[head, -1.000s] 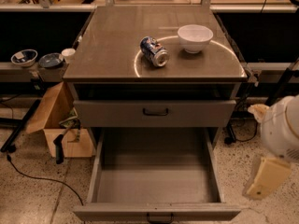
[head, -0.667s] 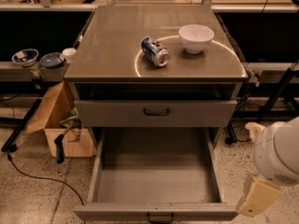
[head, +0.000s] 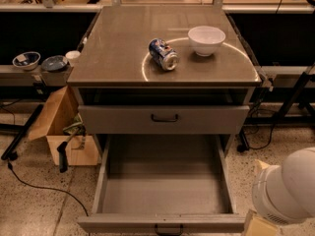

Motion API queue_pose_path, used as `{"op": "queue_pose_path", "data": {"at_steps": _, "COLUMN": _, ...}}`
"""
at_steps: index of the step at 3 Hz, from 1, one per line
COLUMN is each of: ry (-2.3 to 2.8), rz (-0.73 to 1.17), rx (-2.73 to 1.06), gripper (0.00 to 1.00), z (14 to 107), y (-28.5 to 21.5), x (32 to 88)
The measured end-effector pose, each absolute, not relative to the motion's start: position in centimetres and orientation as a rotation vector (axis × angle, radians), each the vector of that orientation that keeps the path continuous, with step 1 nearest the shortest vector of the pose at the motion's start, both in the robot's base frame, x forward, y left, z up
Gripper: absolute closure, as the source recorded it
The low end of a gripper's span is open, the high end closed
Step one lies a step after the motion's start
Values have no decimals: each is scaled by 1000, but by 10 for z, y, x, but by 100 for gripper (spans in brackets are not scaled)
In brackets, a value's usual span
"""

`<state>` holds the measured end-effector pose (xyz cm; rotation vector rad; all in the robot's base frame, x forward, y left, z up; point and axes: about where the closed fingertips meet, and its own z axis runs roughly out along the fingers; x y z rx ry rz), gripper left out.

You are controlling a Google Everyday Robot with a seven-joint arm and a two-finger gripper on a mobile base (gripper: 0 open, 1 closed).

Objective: Close middle drawer

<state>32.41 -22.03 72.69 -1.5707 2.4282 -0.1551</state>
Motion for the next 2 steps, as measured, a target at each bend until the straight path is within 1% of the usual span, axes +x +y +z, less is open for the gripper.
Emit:
{"op": "queue_pose_path", "data": {"at_steps": 1, "ry": 2428, "rz": -155, "rx": -1571, "gripper": 0, "z": 727, "y": -220, "x": 324}}
{"op": "queue_pose_path", "data": {"at_steps": 2, "ry": 2428, "rz": -155, "rx": -1571, "gripper": 18, "z": 727, "y": -220, "x": 324}}
